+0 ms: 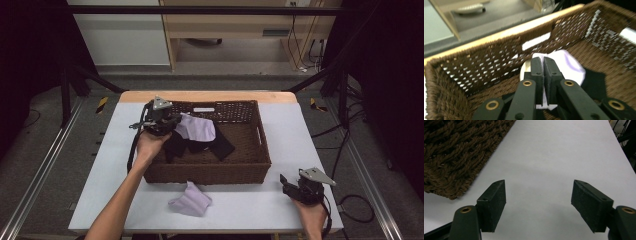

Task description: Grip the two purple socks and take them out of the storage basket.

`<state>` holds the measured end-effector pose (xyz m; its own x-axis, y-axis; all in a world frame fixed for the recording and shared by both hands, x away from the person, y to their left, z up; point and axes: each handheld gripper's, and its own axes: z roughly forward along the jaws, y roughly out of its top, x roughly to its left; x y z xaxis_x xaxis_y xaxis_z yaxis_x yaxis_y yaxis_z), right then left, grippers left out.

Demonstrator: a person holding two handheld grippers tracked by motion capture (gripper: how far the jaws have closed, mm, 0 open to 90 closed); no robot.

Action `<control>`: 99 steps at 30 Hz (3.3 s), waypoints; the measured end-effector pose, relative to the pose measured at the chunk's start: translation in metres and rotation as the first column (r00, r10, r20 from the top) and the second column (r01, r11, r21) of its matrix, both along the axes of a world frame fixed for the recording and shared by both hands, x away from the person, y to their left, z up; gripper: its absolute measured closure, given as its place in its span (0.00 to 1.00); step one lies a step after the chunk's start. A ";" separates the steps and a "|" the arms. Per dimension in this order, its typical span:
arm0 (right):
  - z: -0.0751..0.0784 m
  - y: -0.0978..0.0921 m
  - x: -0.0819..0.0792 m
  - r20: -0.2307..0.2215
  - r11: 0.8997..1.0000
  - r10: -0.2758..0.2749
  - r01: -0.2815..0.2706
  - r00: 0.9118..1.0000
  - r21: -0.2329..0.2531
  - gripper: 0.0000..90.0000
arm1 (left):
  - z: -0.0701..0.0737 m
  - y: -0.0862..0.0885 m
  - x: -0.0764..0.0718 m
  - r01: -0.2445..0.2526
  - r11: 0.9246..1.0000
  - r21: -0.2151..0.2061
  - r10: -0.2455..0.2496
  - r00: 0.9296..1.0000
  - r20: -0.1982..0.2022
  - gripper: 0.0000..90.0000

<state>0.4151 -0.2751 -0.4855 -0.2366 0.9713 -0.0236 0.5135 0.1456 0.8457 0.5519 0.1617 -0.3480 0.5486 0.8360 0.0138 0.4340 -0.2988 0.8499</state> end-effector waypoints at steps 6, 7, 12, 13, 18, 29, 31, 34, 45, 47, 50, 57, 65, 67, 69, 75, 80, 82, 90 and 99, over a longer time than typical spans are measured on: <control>0.000 0.000 0.000 -0.004 1.000 -0.002 0.002 1.000 0.003 0.31 | 0.014 -0.001 -0.021 0.038 0.998 -0.056 -0.034 0.998 0.057 0.95; 0.000 0.000 0.000 -0.004 1.000 -0.001 0.001 1.000 0.002 0.31 | 0.018 -0.001 -0.028 0.050 0.996 -0.069 -0.044 0.996 0.080 0.95; 0.000 0.001 0.000 0.003 1.000 -0.001 0.001 1.000 -0.005 0.31 | 0.030 0.001 -0.043 0.077 0.990 -0.118 -0.062 0.990 0.124 0.95; 0.000 0.001 0.000 0.003 1.000 -0.001 0.001 1.000 -0.005 0.31 | 0.032 0.002 -0.046 0.082 0.989 -0.126 -0.065 0.989 0.133 0.96; 0.000 0.001 0.000 -0.002 1.000 0.000 0.000 1.000 -0.009 0.31 | 0.042 0.008 -0.061 0.087 0.983 -0.163 -0.058 0.983 0.177 0.96; 0.000 0.001 0.000 -0.003 1.000 -0.004 0.004 1.000 -0.013 0.31 | 0.068 0.016 -0.096 0.148 0.965 -0.215 -0.087 0.959 0.269 0.95; 0.000 0.001 0.000 -0.003 1.000 -0.005 0.005 1.000 -0.012 0.31 | 0.073 0.017 -0.105 0.168 0.963 -0.211 -0.103 0.953 0.286 0.95; 0.000 0.001 0.000 0.000 1.000 -0.007 0.007 1.000 -0.015 0.31 | 0.078 0.018 -0.119 0.191 0.961 -0.200 -0.125 0.945 0.301 0.96; 0.000 0.002 0.000 -0.006 1.000 -0.009 0.009 1.000 -0.021 0.31 | 0.087 0.026 -0.154 0.252 0.945 -0.208 -0.177 0.930 0.321 0.96; 0.000 0.003 0.000 -0.007 1.000 -0.010 0.009 1.000 -0.021 0.31 | 0.088 0.028 -0.160 0.261 0.943 -0.206 -0.185 0.927 0.327 0.96; -0.001 0.003 0.001 -0.007 1.000 -0.009 0.009 1.000 -0.025 0.31 | 0.088 0.030 -0.167 0.269 0.943 -0.198 -0.194 0.924 0.331 0.96; 0.000 0.003 0.001 -0.007 1.000 -0.011 0.010 1.000 -0.025 0.31 | 0.077 0.035 -0.188 0.293 0.938 -0.185 -0.226 0.921 0.317 0.95; -0.001 0.003 0.001 -0.007 1.000 -0.013 0.012 1.000 -0.027 0.31 | 0.055 0.048 -0.208 0.299 0.937 -0.182 -0.244 0.931 0.270 0.95; -0.001 0.003 0.001 -0.009 1.000 -0.014 0.014 1.000 -0.028 0.31 | 0.047 0.050 -0.210 0.293 0.940 -0.175 -0.247 0.938 0.245 0.95; -0.001 0.003 0.001 -0.009 0.999 -0.014 0.014 1.000 -0.029 0.31 | 0.037 0.051 -0.210 0.287 0.943 -0.165 -0.249 0.943 0.221 0.95; -0.001 0.004 0.001 -0.014 0.999 -0.013 0.012 1.000 -0.035 0.30 | 0.003 0.051 -0.198 0.259 0.951 -0.168 -0.241 0.963 0.124 0.95; -0.001 0.004 0.001 -0.013 0.999 -0.012 0.011 1.000 -0.035 0.30 | -0.024 0.048 -0.183 0.227 0.962 -0.154 -0.222 0.974 0.048 0.95; -0.001 0.004 0.001 -0.016 0.999 -0.010 0.009 1.000 -0.041 0.30 | -0.038 0.046 -0.175 0.212 0.967 -0.140 -0.214 0.977 0.000 0.95; -0.001 0.005 0.001 -0.016 0.999 -0.005 0.005 1.000 -0.051 0.30 | -0.087 0.031 -0.153 0.188 0.979 -0.080 -0.195 0.977 -0.087 0.95; -0.001 0.005 0.001 -0.013 0.999 -0.003 0.002 1.000 -0.051 0.30 | -0.102 0.029 -0.145 0.183 0.979 -0.087 -0.192 0.974 -0.118 0.79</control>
<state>0.4160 -0.2698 -0.4862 -0.2349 0.9695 -0.0704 0.5252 0.1875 0.8301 0.4067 0.1906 -0.4501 0.6890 0.7141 -0.1238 0.4808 -0.3225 0.8153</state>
